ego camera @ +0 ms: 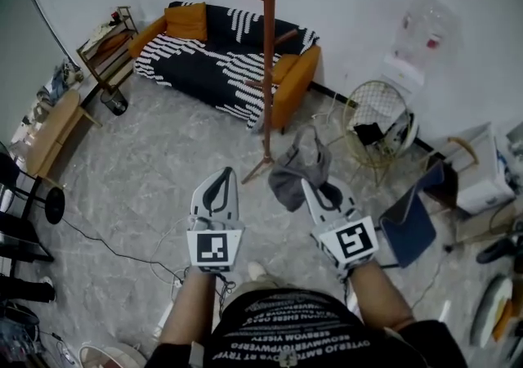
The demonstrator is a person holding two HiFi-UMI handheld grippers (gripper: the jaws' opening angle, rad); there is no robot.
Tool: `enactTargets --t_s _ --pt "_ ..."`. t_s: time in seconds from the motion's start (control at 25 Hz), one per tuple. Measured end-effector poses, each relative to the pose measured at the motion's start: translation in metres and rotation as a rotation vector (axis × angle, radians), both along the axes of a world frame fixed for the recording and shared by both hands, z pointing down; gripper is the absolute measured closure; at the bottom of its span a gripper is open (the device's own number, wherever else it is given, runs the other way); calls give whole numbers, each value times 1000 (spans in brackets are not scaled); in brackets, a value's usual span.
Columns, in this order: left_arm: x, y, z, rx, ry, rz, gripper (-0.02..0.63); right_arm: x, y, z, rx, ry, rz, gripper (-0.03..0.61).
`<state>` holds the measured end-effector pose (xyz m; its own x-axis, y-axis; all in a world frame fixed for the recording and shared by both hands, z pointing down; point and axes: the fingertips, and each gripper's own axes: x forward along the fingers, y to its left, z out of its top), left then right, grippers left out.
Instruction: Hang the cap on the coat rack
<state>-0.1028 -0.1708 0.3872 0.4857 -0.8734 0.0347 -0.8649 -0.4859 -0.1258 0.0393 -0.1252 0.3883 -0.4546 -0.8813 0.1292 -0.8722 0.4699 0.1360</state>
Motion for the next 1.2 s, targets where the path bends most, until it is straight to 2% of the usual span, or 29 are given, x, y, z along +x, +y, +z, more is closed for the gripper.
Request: enactTargets --t_s 0.16,0.6,1.2 --pt "-9 -15 1 5 7 21 615 -10 -13 -5 25 0 16 566" --pt "-21 -35 14 -26 1 48 615 -15 -35 3 15 27 52 566" --pt "-17 -78 20 -40 -7 8 615 -4 -84 12 -6 39 39 566"
